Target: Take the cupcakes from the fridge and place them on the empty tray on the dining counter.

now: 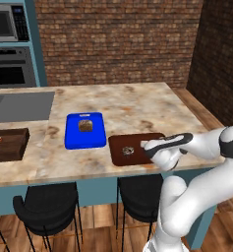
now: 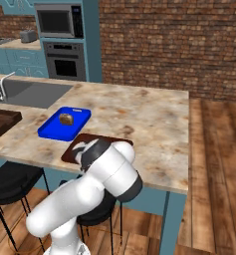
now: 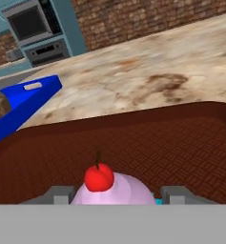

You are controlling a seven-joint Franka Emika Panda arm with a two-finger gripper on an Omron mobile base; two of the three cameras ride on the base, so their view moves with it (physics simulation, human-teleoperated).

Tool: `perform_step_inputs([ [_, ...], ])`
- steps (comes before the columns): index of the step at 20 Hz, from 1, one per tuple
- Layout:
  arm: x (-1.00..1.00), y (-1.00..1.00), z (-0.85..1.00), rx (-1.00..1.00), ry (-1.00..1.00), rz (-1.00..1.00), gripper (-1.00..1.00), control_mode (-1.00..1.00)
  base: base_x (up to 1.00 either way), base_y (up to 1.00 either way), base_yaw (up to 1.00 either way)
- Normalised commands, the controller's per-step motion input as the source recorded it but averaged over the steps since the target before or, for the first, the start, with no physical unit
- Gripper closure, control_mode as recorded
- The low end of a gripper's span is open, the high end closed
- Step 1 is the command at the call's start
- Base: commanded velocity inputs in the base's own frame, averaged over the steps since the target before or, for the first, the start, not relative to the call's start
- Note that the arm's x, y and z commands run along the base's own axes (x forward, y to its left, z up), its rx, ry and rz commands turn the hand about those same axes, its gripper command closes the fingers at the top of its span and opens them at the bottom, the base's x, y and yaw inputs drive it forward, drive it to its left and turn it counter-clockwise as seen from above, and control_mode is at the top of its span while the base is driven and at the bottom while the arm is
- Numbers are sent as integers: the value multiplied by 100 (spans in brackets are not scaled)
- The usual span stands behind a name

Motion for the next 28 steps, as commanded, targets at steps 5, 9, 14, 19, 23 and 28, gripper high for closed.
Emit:
perform_step_inputs([
  [5,-28,-37,6,5,-1,0,-100,-100,0,0,0],
  [9,0,-10,14,4,-3,0,-100,-100,0,0,0],
  [14,0,-11,31,5,-1,0,-100,-100,0,0,0],
  [19,-18,-18,64,10,0,0,-100,-100,0,0,0],
  [23,-59,-20,100,9,0,0,-100,-100,0,0,0],
  [28,-80,-96,100,0,1,0,-100,-100,0,0,0],
])
